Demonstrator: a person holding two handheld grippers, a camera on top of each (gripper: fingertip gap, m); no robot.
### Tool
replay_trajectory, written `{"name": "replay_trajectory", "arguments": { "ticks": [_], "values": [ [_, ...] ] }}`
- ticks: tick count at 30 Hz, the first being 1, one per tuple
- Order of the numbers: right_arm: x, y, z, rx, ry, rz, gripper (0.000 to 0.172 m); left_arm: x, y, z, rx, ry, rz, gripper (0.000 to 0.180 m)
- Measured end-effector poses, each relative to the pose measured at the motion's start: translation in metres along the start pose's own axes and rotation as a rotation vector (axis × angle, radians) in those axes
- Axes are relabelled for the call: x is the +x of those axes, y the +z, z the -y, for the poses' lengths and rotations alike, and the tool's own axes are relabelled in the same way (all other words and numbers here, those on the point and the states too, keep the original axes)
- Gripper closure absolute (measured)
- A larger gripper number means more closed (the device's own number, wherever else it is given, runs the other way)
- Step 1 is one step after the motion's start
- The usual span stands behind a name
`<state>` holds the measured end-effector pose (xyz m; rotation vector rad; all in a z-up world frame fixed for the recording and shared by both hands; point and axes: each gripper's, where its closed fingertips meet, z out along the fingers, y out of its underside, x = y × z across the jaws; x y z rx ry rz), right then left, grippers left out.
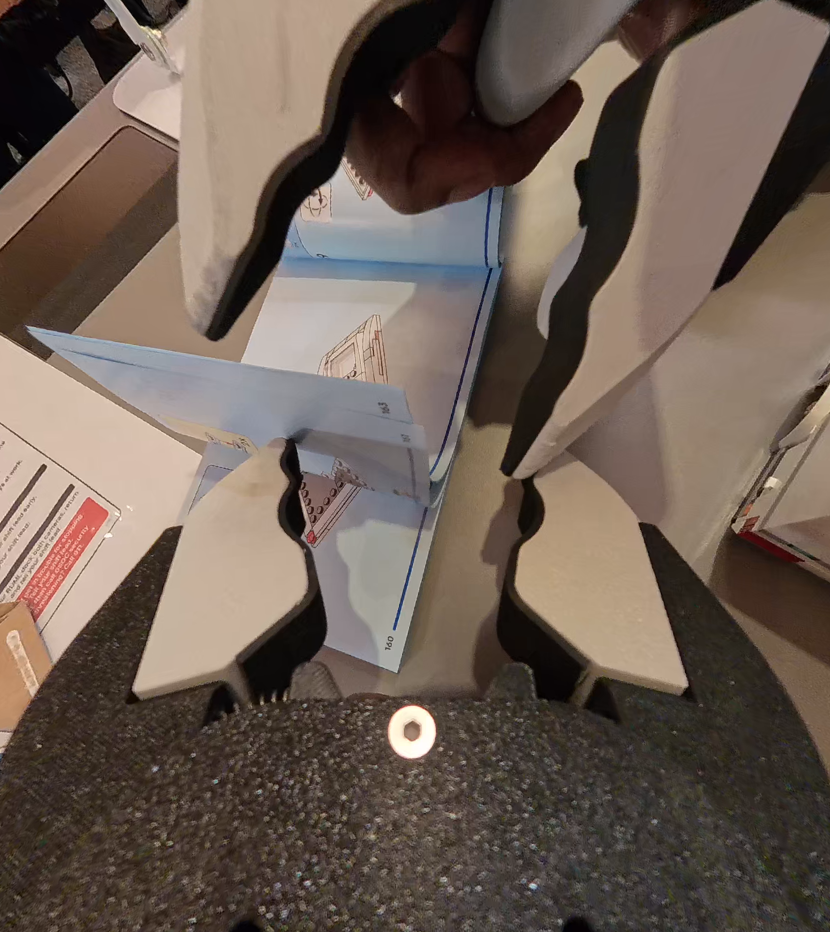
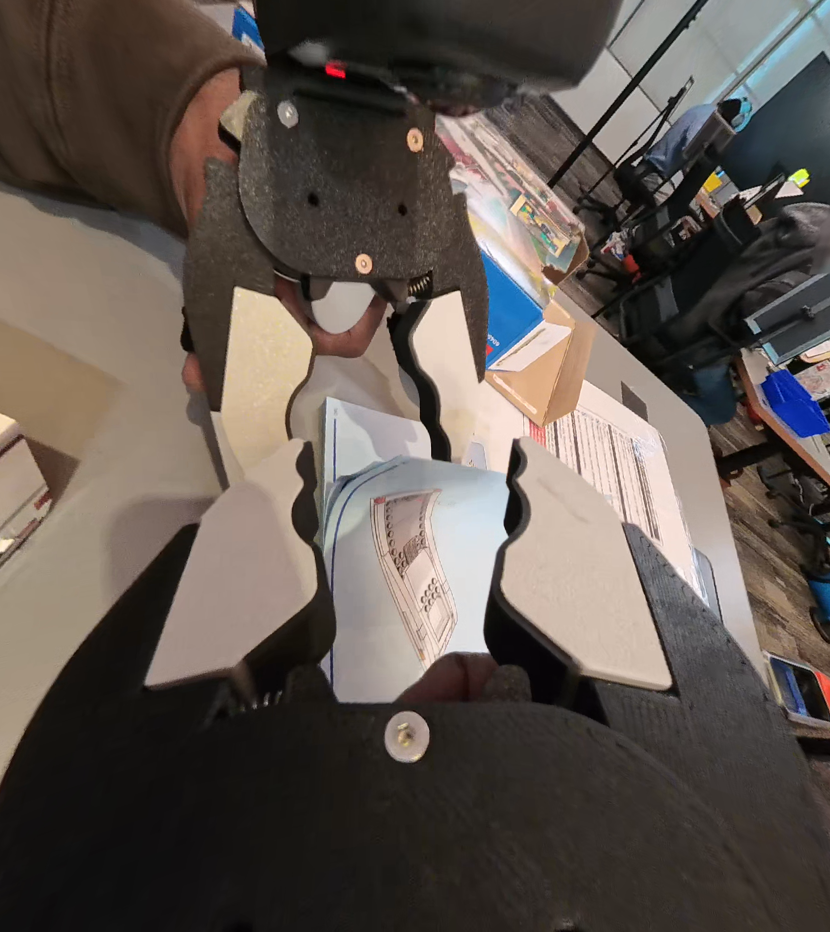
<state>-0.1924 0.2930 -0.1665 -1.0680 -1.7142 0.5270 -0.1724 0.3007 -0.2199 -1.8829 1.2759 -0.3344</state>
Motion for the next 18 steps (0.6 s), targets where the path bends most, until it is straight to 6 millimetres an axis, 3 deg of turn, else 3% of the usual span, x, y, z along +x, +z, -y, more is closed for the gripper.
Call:
{"name": "replay_trajectory", "arguments": {
  "ticks": [7, 18],
  "values": [
    [-0.001, 0.002, -0.012, -0.042, 0.007, -0.029, 0.099, 0.001, 0.000, -0.001, -0.005, 0.001, -0.003, 0.096],
    [-0.001, 0.005, -0.014, -0.057, -0.024, -0.051, 0.098, 0.002, 0.001, -0.002, -0.012, -0.001, -0.008, 0.096]
  ]
}}
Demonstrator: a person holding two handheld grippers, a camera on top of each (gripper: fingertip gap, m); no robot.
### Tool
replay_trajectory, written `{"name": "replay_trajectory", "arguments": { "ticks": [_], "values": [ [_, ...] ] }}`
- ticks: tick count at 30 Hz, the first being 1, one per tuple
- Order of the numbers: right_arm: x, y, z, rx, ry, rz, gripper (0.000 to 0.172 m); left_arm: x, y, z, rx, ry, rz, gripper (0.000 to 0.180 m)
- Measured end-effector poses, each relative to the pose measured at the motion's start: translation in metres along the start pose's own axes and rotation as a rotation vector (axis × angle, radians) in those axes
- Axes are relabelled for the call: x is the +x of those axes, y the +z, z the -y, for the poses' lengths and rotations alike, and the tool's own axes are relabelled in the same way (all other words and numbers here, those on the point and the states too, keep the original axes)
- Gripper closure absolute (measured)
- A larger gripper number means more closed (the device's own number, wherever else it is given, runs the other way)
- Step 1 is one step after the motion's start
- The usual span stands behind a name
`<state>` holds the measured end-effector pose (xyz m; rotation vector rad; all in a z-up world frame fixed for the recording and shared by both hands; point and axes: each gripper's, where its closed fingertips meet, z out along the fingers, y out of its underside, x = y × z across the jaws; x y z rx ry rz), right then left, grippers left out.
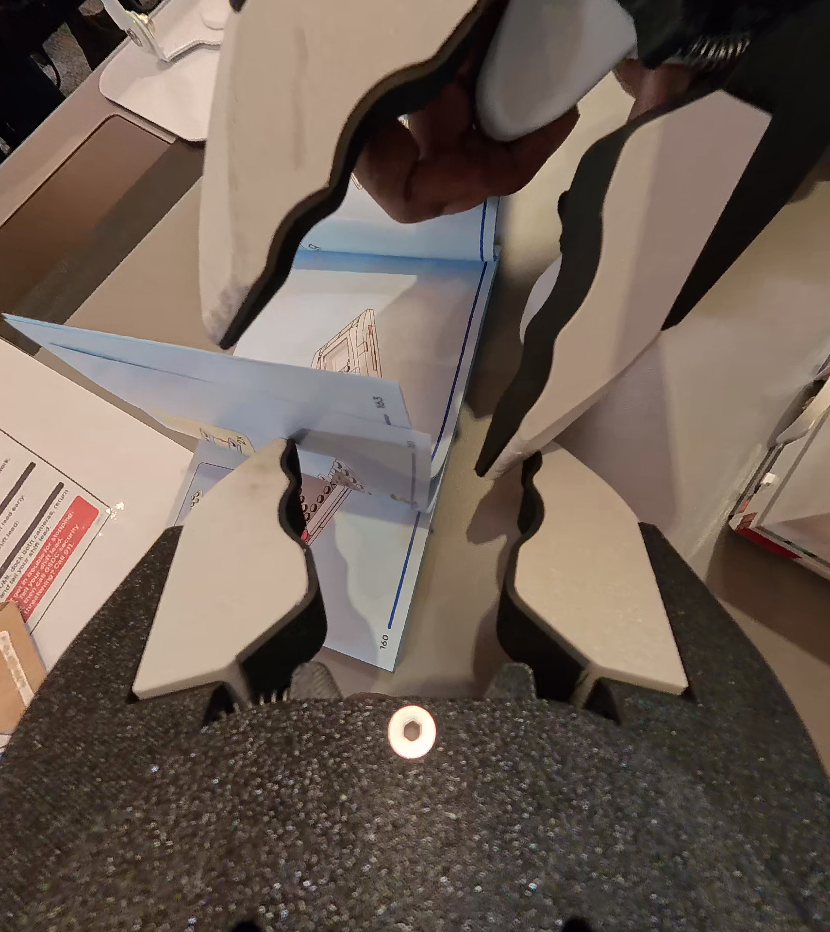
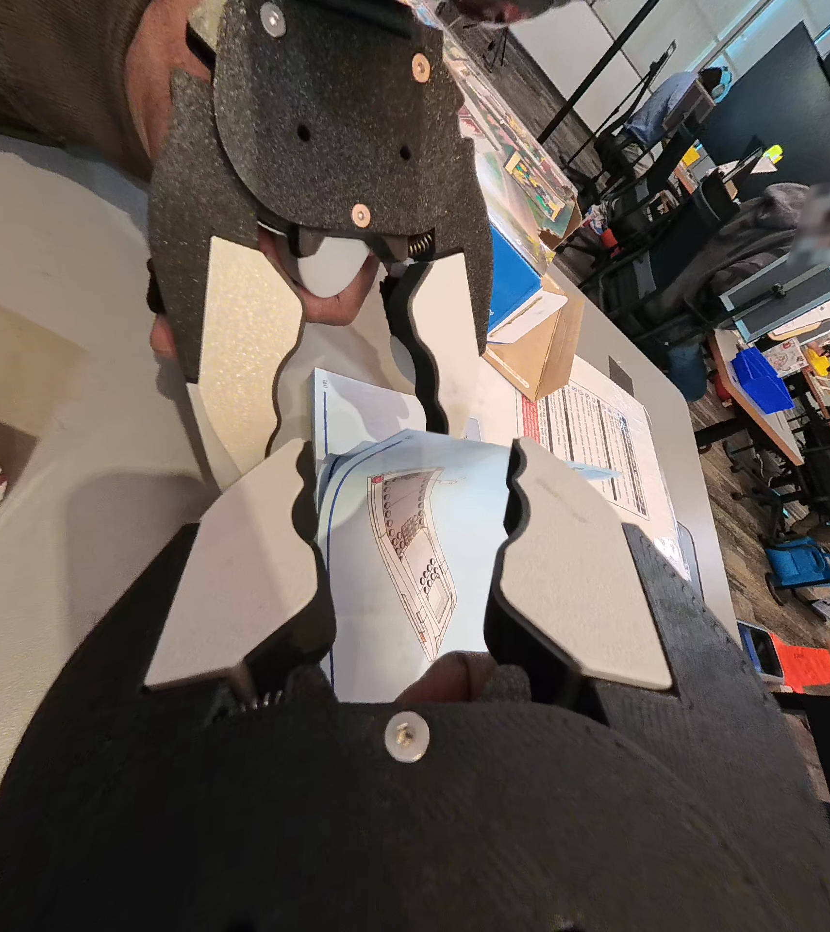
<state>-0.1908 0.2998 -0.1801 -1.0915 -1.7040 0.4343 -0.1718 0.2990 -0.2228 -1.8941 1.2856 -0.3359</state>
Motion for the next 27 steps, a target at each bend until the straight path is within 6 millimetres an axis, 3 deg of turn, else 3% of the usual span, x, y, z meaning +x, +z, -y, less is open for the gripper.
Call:
{"name": "replay_trajectory", "arguments": {
  "ticks": [27],
  "values": [
    [-0.0033, 0.0022, -0.0090, -0.038, -0.018, 0.001, 0.103, -0.0006, 0.0004, -0.0037, -0.014, -0.010, -0.007, 0.096]
  ]
}}
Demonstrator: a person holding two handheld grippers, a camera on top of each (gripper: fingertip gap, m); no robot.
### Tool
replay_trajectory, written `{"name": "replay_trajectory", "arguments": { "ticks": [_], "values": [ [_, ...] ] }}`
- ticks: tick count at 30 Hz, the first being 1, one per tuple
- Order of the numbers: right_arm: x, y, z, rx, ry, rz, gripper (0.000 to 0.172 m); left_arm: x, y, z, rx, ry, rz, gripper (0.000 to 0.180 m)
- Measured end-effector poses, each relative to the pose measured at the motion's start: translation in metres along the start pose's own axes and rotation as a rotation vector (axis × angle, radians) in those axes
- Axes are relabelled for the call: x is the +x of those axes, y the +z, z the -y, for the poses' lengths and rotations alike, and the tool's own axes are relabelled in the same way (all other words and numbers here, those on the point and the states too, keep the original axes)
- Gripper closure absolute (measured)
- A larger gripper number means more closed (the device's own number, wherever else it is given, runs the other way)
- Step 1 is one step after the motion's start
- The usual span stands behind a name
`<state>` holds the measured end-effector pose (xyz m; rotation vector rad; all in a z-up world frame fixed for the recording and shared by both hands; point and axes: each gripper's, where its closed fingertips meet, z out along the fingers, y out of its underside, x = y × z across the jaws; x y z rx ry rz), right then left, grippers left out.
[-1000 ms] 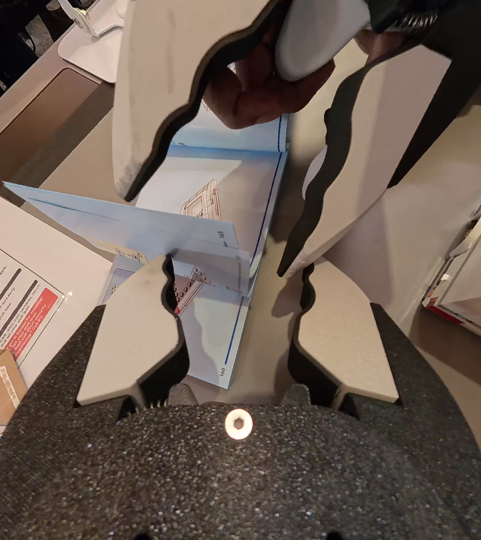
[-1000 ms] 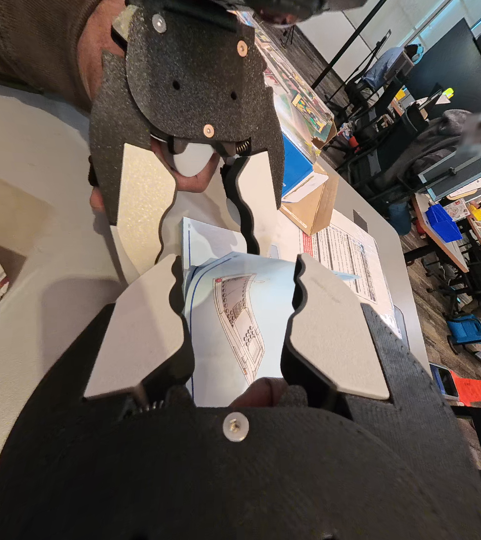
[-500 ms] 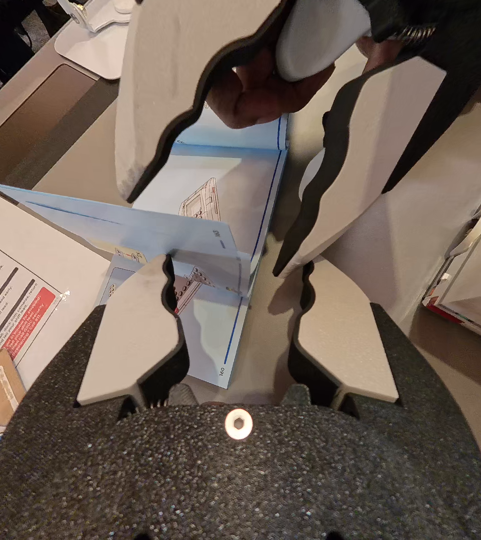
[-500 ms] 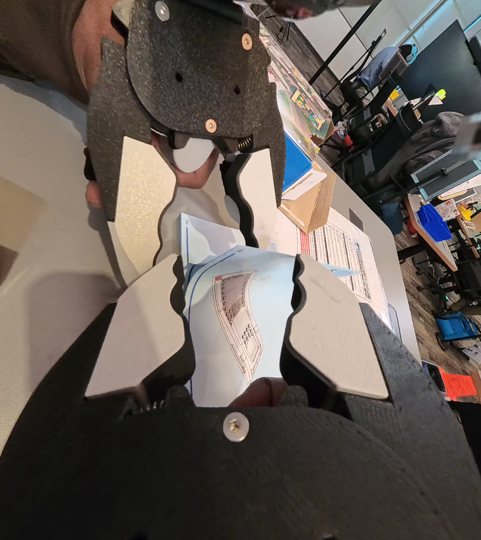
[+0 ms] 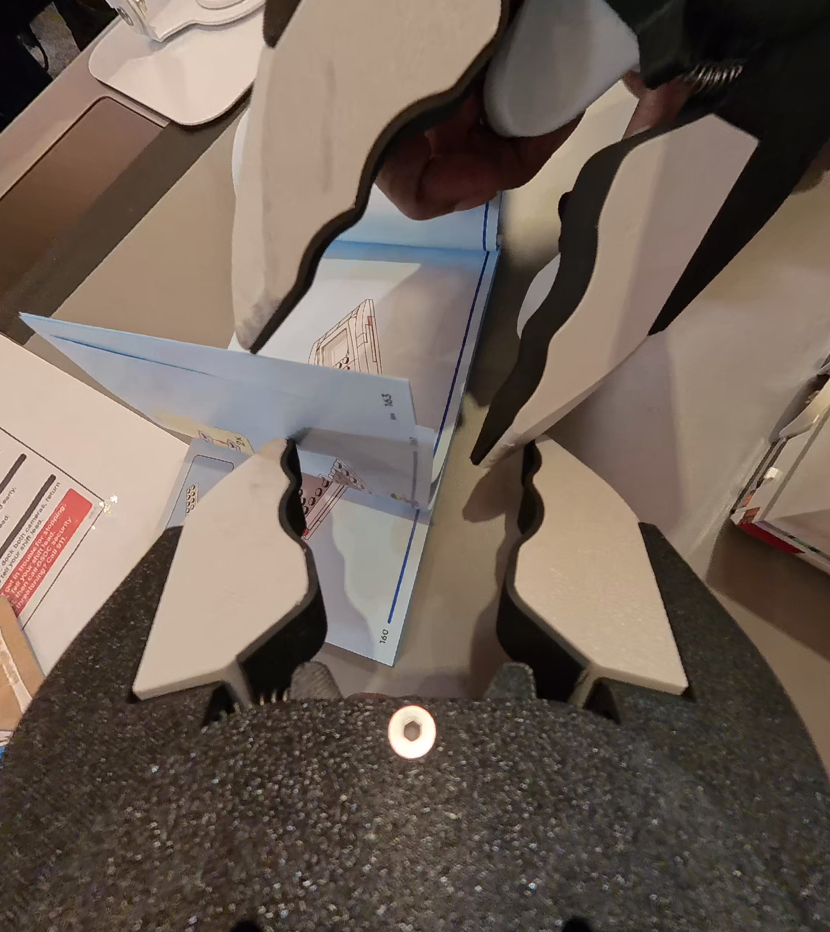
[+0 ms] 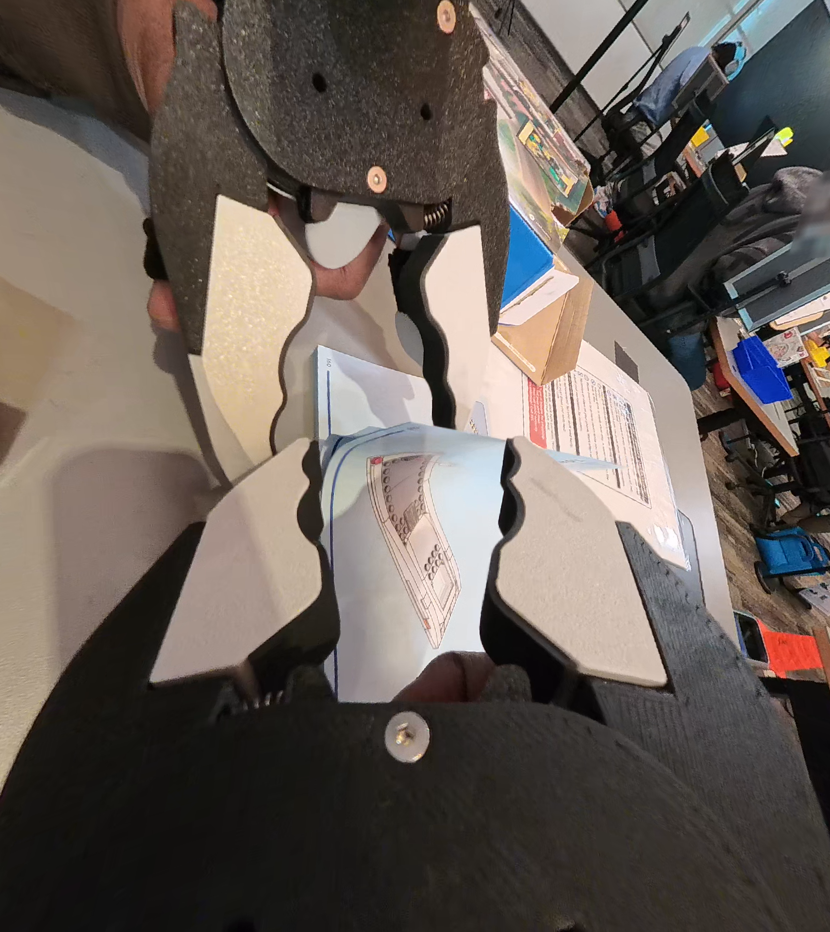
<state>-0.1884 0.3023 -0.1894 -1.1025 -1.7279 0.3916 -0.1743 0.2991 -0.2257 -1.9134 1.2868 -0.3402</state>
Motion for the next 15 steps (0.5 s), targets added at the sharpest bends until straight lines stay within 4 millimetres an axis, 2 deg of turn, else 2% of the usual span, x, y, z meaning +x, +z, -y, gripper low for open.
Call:
{"name": "replay_trajectory", "arguments": {
  "ticks": [15],
  "values": [
    [-0.003, 0.004, -0.017, -0.095, -0.019, 0.004, 0.107, -0.003, -0.002, -0.006, -0.026, -0.012, 0.000, 0.096]
  ]
}}
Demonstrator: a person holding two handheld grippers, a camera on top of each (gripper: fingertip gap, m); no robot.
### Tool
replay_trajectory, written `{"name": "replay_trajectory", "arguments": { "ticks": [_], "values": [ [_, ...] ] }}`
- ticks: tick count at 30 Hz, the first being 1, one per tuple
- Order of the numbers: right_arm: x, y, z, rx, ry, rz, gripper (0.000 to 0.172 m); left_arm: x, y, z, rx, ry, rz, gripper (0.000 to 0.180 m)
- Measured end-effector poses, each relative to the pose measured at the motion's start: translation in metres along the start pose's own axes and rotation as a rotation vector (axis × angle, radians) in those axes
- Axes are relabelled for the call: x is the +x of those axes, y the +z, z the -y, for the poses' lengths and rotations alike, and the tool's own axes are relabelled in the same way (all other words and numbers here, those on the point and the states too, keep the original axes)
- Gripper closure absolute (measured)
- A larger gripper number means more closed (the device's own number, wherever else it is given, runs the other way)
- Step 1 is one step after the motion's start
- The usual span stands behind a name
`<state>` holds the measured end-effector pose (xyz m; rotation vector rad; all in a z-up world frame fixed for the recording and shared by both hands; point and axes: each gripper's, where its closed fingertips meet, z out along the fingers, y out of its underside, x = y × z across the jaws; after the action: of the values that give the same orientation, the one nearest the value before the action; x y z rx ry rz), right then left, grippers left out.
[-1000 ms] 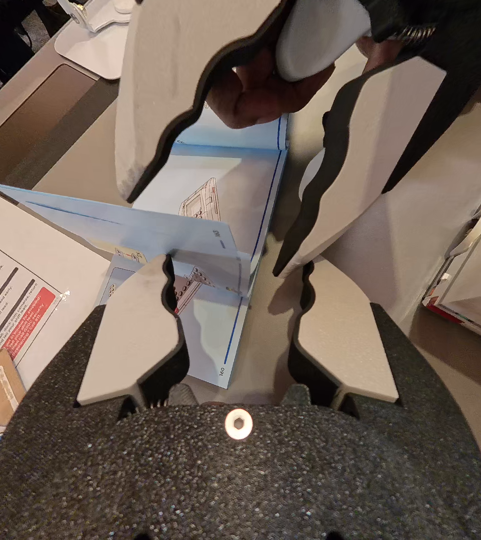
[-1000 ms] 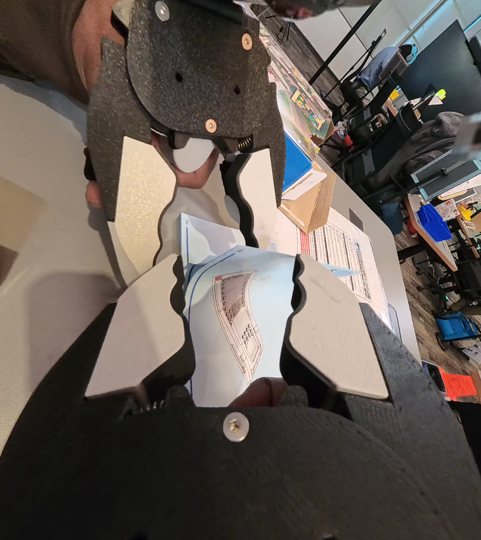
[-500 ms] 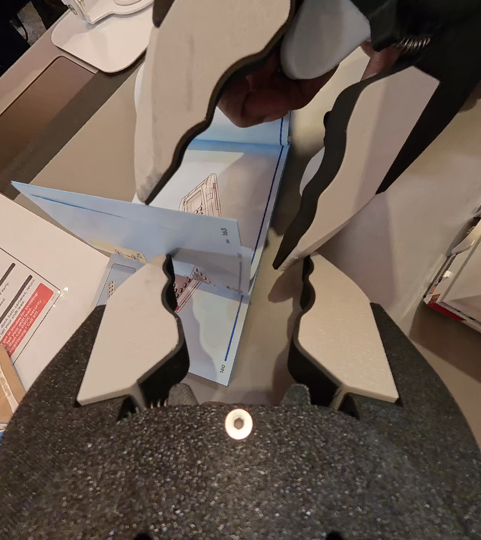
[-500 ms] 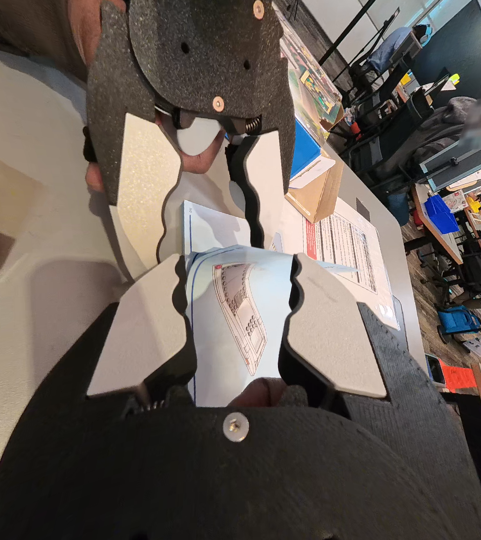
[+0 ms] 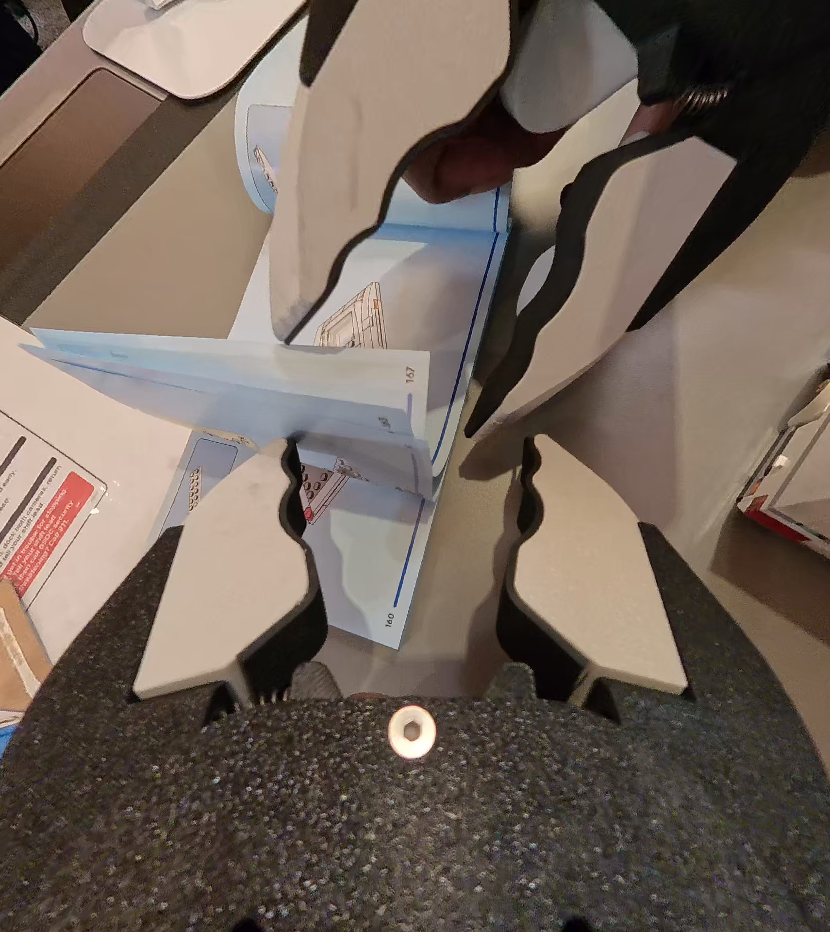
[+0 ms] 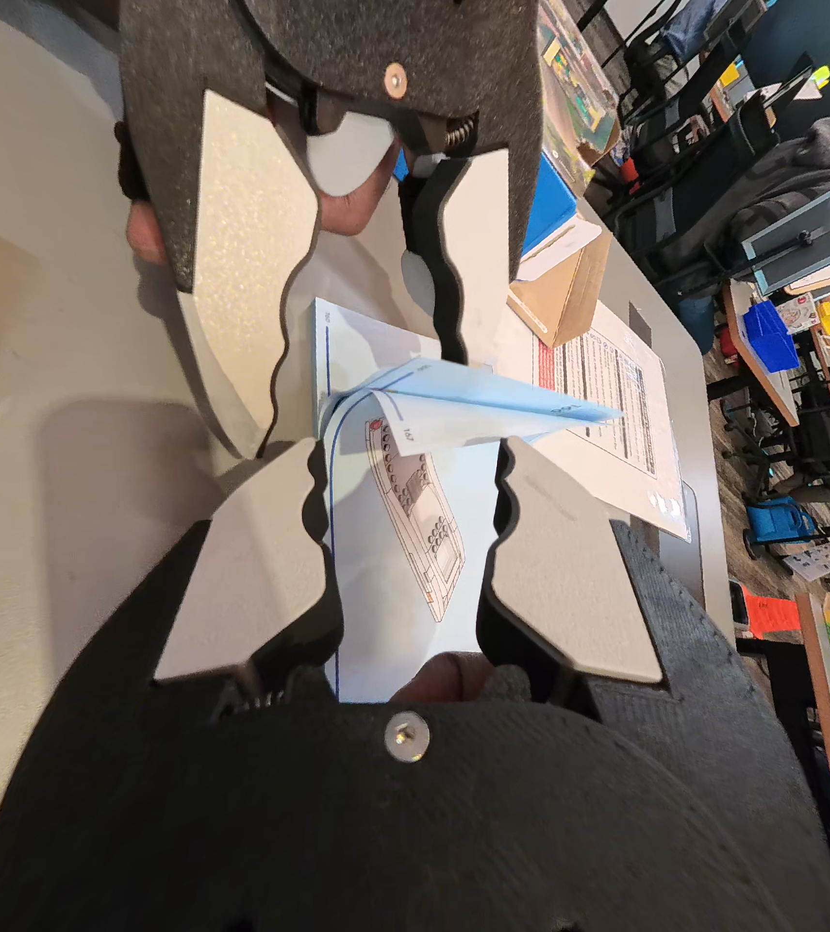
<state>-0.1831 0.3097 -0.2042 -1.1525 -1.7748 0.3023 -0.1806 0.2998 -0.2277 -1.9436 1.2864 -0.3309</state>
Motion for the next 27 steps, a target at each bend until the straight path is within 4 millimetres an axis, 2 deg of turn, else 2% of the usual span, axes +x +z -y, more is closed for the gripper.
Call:
{"name": "replay_trajectory", "arguments": {
  "ticks": [8, 17, 23, 27],
  "values": [
    [-0.003, 0.004, -0.006, -0.045, -0.019, 0.001, 0.108, -0.005, -0.008, -0.003, -0.013, 0.006, 0.015, 0.096],
    [-0.003, 0.006, -0.010, -0.074, -0.001, 0.003, 0.108, -0.028, -0.032, 0.004, 0.051, -0.027, 0.103, 0.096],
    [-0.003, 0.007, -0.011, -0.082, 0.005, 0.002, 0.107, -0.022, -0.023, -0.004, 0.020, -0.071, 0.048, 0.097],
    [-0.003, 0.006, -0.010, -0.079, 0.006, -0.002, 0.107, -0.014, -0.010, -0.020, -0.042, -0.172, -0.054, 0.101]
  ]
}}
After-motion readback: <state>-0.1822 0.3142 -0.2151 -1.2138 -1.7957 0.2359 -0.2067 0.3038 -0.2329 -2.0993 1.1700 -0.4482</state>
